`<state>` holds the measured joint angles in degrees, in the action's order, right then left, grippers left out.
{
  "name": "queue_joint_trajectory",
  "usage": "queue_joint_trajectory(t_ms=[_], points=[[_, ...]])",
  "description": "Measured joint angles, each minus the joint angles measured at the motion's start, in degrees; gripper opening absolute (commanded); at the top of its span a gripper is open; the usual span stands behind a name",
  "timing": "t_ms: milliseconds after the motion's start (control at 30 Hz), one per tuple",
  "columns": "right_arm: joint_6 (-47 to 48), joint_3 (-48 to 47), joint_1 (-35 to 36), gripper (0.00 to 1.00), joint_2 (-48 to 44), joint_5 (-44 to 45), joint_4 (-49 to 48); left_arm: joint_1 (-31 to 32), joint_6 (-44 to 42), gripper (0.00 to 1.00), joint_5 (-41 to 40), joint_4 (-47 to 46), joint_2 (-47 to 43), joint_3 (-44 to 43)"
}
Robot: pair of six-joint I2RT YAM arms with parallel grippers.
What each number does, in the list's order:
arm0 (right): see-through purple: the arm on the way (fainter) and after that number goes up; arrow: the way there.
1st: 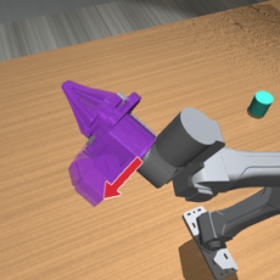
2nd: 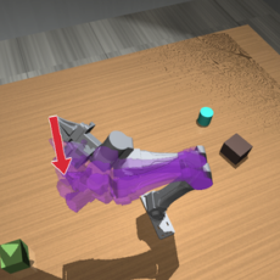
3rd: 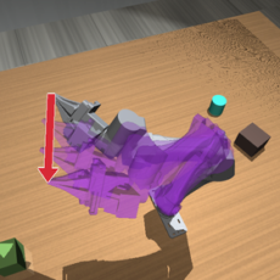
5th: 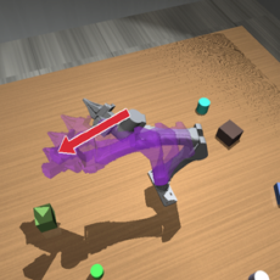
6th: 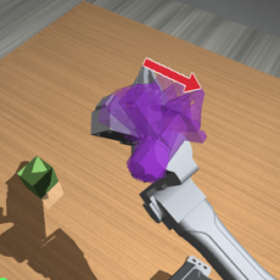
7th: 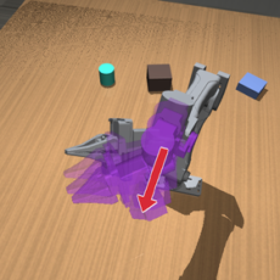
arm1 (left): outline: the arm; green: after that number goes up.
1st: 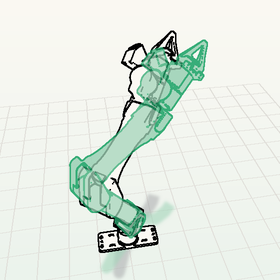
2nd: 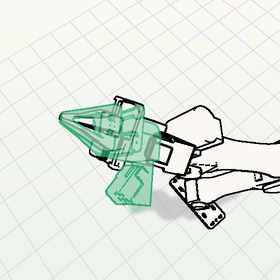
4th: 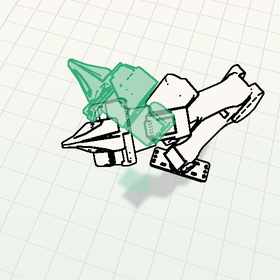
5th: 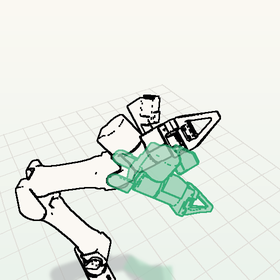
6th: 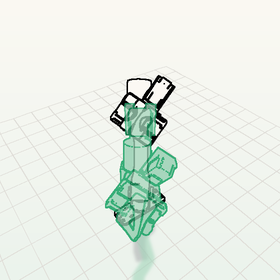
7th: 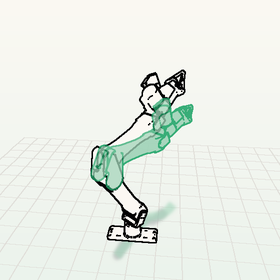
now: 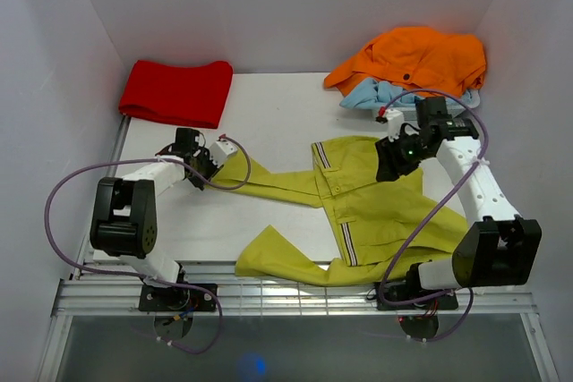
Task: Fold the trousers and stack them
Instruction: Flatten the trousers out
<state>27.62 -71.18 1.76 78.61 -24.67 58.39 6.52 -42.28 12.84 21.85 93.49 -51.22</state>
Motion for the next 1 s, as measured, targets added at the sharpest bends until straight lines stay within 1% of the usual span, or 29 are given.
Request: queue_joint_trajectory(t_ms=[67, 100, 133, 233, 300, 367, 400, 467, 500, 600, 633, 667, 733, 767, 800, 867, 900, 933, 1000], points=[[-1.4, -0.33, 5.27, 0.46, 1.14, -0.44, -1.62, -1.66, -0.15, 0.0, -1.22, 0.74, -1.25, 1.16], [-1.81, -0.59, 6.86, 0.42, 1.6, -0.81, -1.97, -2.36, 0.02, 0.0, -1.2, 1.25, -1.42, 1.25], [-2.03, -1.09, 8.52, 0.4, 2.34, -1.22, -2.14, -3.28, 0.48, 0.0, -0.9, 1.75, -1.42, 1.14], [-2.89, -1.25, 13.16, 0.4, 3.41, -1.66, -4.26, -7.26, 3.13, 0.0, 0.76, 4.28, -0.92, -0.02], [-4.17, 2.29, 20.98, 0.5, 2.45, 0.42, -8.96, -9.57, 5.51, 0.0, 1.66, 7.08, -0.17, -1.44], [-6.34, 6.62, 27.34, 0.54, 1.99, 2.56, -12.74, -10.16, 7.32, 0.0, 1.99, 9.09, 0.76, -2.8], [-7.76, 10.01, 30.67, 0.54, 1.92, 4.44, -14.86, -10.23, 8.46, 0.0, 2.01, 10.32, 1.49, -3.87], [-11.04, 13.97, 34.21, 0.53, 2.51, 8.31, -17.81, -10.38, 10.23, 0.0, 2.01, 11.41, 2.25, -4.83], [-12.72, 14.32, 35.78, 0.52, 2.91, 10.16, -19.89, -10.56, 11.04, 0.0, 1.99, 11.87, 2.58, -5.18], [-17.51, 13.64, 40.5, 0.55, 6.69, 12.98, -25.07, -10.82, 12.66, 0.0, 2.21, 12.61, 3.26, -5.95], [-20.24, 13.57, 40.98, 0.54, 7.56, 14.62, -27.19, -10.86, 13.07, 0.0, 2.25, 12.83, 3.54, -6.32], [-21.81, 13.6, 43.01, 0.54, 12.92, 15.89, -28.24, -10.91, 13.88, 0.0, 2.36, 13.18, 3.72, -6.56], [-23.96, 12.09, 43.43, 0.45, 18.29, 19.23, -30.18, -10.97, 14.34, 0.0, 2.47, 13.2, 3.85, -6.67], [-24.57, 11.23, 43.65, 0.38, 19.87, 20.46, -30.34, -11.04, 14.43, 0.0, 2.56, 13.16, 3.85, -6.67], [-24.7, 11.08, 43.71, 0.35, 20.02, 21.11, -31.08, -11.1, 14.49, 0.0, 2.6, 13.11, 3.85, -6.67], [-24.9, 10.8, 44.09, 0.35, 20.65, 23.58, -31.63, -11.3, 14.71, 0.0, 2.71, 13.11, 3.85, -6.64], [-25.09, 10.69, 44.24, 0.33, 20.85, 24.35, -31.61, -11.32, 14.82, 0.0, 2.78, 13.07, 3.89, -6.64], [-25.09, 10.54, 44.41, 0.26, 20.98, 24.79, -31.56, -11.37, 14.91, 0.0, 2.82, 13.07, 3.91, -6.67], [-24.48, 9.84, 44.89, 0.08, 21.73, 26.75, -31.26, -11.69, 15.26, 0.0, 2.82, 13.14, 4.24, -6.99]])
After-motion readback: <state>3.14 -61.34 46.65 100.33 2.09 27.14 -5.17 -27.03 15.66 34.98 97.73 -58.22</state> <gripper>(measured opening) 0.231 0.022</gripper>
